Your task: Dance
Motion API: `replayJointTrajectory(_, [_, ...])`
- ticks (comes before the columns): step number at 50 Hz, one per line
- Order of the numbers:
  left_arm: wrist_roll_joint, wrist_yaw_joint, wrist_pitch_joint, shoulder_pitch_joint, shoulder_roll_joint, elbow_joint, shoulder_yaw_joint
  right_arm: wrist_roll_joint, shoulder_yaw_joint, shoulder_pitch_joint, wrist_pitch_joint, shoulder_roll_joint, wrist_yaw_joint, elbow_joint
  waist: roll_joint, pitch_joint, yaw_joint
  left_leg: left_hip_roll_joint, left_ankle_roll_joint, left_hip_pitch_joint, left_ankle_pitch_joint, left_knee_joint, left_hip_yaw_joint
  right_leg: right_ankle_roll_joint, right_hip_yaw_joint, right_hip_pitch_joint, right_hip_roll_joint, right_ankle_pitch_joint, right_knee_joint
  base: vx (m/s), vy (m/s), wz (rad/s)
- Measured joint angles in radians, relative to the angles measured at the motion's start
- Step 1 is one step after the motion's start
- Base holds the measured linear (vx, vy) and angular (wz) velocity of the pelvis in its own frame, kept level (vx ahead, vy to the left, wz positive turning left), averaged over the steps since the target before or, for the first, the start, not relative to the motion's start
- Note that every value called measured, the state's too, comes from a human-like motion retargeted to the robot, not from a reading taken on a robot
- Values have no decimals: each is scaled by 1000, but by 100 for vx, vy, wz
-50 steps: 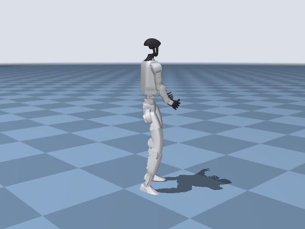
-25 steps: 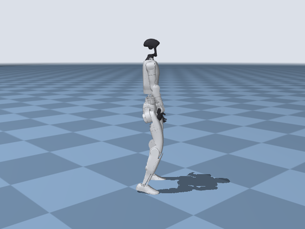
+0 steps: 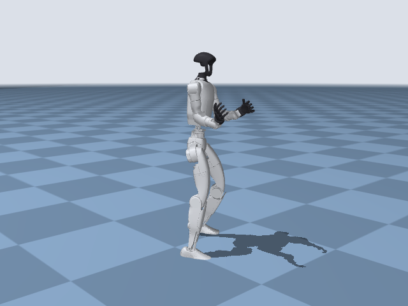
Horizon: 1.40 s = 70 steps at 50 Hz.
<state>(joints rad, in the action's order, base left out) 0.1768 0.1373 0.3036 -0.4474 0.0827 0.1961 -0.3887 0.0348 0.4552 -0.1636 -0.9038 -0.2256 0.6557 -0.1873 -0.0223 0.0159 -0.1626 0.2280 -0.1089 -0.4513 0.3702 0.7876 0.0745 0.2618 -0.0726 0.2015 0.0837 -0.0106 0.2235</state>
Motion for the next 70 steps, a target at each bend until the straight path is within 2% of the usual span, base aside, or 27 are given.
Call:
replayJointTrajectory(2, [114, -91, 35, 135, 10, 121, 38, 234, -8, 23, -45, -129, -172, -240, -24, -19, 8, -19, 5, 47, 29, -15, -41, 0, 38, -14, 13, -5, -2, 11, 53, -80])
replayJointTrajectory(3, [174, -113, 22, 210, 11, 203, 78, 339, 6, 31, 7, -168, -316, -396, -35, -25, 5, -35, 20, 79, 35, -37, -71, 0, 58, -18, 23, -7, 2, 15, 60, -82])
replayJointTrajectory(5, [289, -108, -65, 361, 19, 366, 199, 522, -17, 60, 182, -161, -544, -725, -47, -36, 11, -68, 42, 145, 17, -100, -148, 0, 115, -11, 45, -16, 18, 14, 64, -99])
replayJointTrajectory(7, [304, -53, -189, 517, 53, 407, 319, 634, -116, 57, 451, -145, -794, -996, -51, -31, 22, -125, 50, 175, -15, -167, -203, -11, 180, 31, 67, -26, 38, -2, 56, -114])
replayJointTrajectory(10, [81, -90, -327, 702, 73, 330, 469, 546, -329, 43, 817, -115, -1134, -1157, -40, -13, 76, -214, 62, 205, -68, -292, -254, -39, 257, 98, 88, -51, 53, -15, 39, -98])
replayJointTrajectory(12, [-99, -162, -376, 756, 18, 224, 601, 367, -482, 15, 894, -102, -1251, -1120, -43, -16, 132, -245, 66, 225, -107, -369, -278, -60, 284, 130, 88, -69, 66, -23, 28, -58])
replayJointTrajectory(15, [-323, -276, -346, 774, -72, 1, 804, 11, -646, -43, 883, -96, -1329, -1005, -47, -31, 188, -283, 70, 292, -157, -486, -284, -63, 283, 132, 94, -85, 81, -9, 12, -1])
replayJointTrajectory(21, [-355, -672, 44, 656, -174, -323, 973, -481, -812, -170, 669, 51, -1573, -602, -7, -103, 284, -331, 64, 425, -216, -615, -249, -27, 233, 81, 127, -10, 180, -5, -2, 62])
replayJointTrajectory(25, [-247, -1150, 212, 610, -218, -234, 945, -638, -828, -163, 549, 153, -1337, -533, 18, -95, 356, -327, 59, 466, -233, -675, -241, -37, 193, 112, 111, 93, 318, 2, -16, 48])
replayJointTrajectory(27, [-250, -1182, 277, 598, -267, -64, 936, -712, -806, -126, 517, 163, -1170, -636, 37, -79, 374, -305, 55, 485, -240, -695, -243, -55, 162, 113, 99, 138, 374, 12, -29, 52])
replayJointTrajectory(29, [-373, -1060, 262, 560, -303, 183, 955, -787, -768, -92, 542, 170, -1063, -796, 54, -65, 367, -270, 50, 503, -242, -703, -245, -74, 115, 91, 93, 171, 402, 14, -38, 79])
replayJointTrajectory(31, [-609, -870, 138, 486, -302, 466, 1001, -873, -708, -70, 654, 187, -1047, -975, 71, -54, 347, -222, 45, 514, -242, -698, -240, -85, 68, 48, 80, 200, 404, 13, -47, 99])
replayJointTrajectory(34, [-939, -583, -81, 368, -218, 809, 977, -1018, -620, -90, 898, 279, -1291, -1123, 115, -40, 282, -144, 33, 484, -229, -660, -218, -91, 23, -17, 49, 212, 349, -2, -56, 123])
replayJointTrajectory(36, [-1015, -490, -147, 291, -185, 922, 868, -1098, -558, -91, 986, 371, -1454, -1090, 154, -26, 224, -103, 21, 426, -213, -604, -171, -82, -4, -43, 46, 199, 296, -15, -54, 146])
replayJointTrajectory(40, [-835, -313, -204, 81, -221, 883, 574, -952, -353, -53, 1000, 531, -1484, -833, 210, -4, 124, -61, -2, 244, -201, -434, -89, -74, -92, -66, 59, 171, 191, -29, -43, 129])
replayJointTrajectory(45, [-728, 236, -262, -122, -277, 474, 273, -400, -123, 51, 1113, 583, -1301, -259, 166, 28, 38, 65, -47, 135, -208, -345, -219, -88, -138, -54, 7, 131, 98, -19, -18, 26])
replayJointTrajectory(48, [-650, 361, -294, -194, -250, 269, 206, -207, -31, 24, 1046, 440, -1028, 27, 134, 67, -50, 88, -52, 102, -197, -325, -250, -95, -157, -56, 1, 100, 33, -12, 2, -9])
replayJointTrajectory(50, [-563, 336, -277, -220, -187, 138, 174, -107, 7, -20, 925, 344, -830, 160, 108, 84, -97, 86, -52, 76, -187, -308, -234, -91, -177, -60, 5, 85, 3, -12, 12, -36])
replayJointTrajectory(52, [-450, 275, -233, -215, -120, 28, 146, -36, 3, -49, 712, 250, -606, 236, 82, 84, -127, 79, -59, 56, -165, -284, -195, -82, -158, -60, 3, 70, -18, -9, 14, -37])
replayJointTrajectory(55, [-248, 165, -148, -145, -62, -54, 100, 66, -29, -29, 288, 103, -271, 245, 55, 86, -126, 73, -63, 24, -113, -229, -145, -71, -136, -48, 5, 55, -31, -1, 10, -43])
replayJointTrajectory(58, [-111, 95, -42, -5, -39, -3, 47, 291, -63, 53, -65, -42, -172, 84, 29, 60, -61, 66, -48, 21, -61, -156, -120, -67, -107, -62, 1, 48, -34, 10, 14, -69])
replayJointTrajectory(60, [-31, 78, -21, 106, -48, 134, 40, 474, -37, 82, -48, -135, -339, -156, 14, 31, -20, 55, -24, 47, -39, -123, -126, -65, -98, -88, 8, 42, -31, 16, 26, -58])
replayJointTrajectory(61, [41, 92, -36, 159, -63, 246, 78, 513, -1, 85, 23, -154, -472, -319, 13, 24, -12, 41, -14, 66, -34, -126, -135, -66, -91, -95, 19, 40, -28, 17, 36, -47])
replayJointTrajectory(64, [140, 216, -149, 292, -43, 475, 200, 606, 18, 97, 238, -146, -737, -703, 3, 13, 7, -8, 6, 126, -29, -165, -171, -80, -57, -89, 43, 39, -10, 15, 36, -79])
replayJointTrajectory(66, [58, 295, -217, 352, -26, 523, 261, 698, -29, 99, 309, -154, -823, -796, -15, 19, 12, -30, 14, 155, -36, -205, -212, -87, -19, -64, 52, 40, 10, 13, 29, -92])
replayJointTrajectory(68, [-89, 277, -225, 374, -27, 503, 312, 806, -64, 101, 287, -152, -861, -759, -30, 33, 4, -53, 20, 167, -50, -244, -242, -99, 3, -33, 59, 40, 28, 12, 22, -50])
replayJointTrajectory(70, [-236, 187, -158, 357, -42, 419, 343, 839, -98, 109, 192, -129, -848, -633, -38, 44, -9, -83, 27, 160, -68, -269, -256, -111, 11, -9, 76, 38, 37, 8, 19, -4])
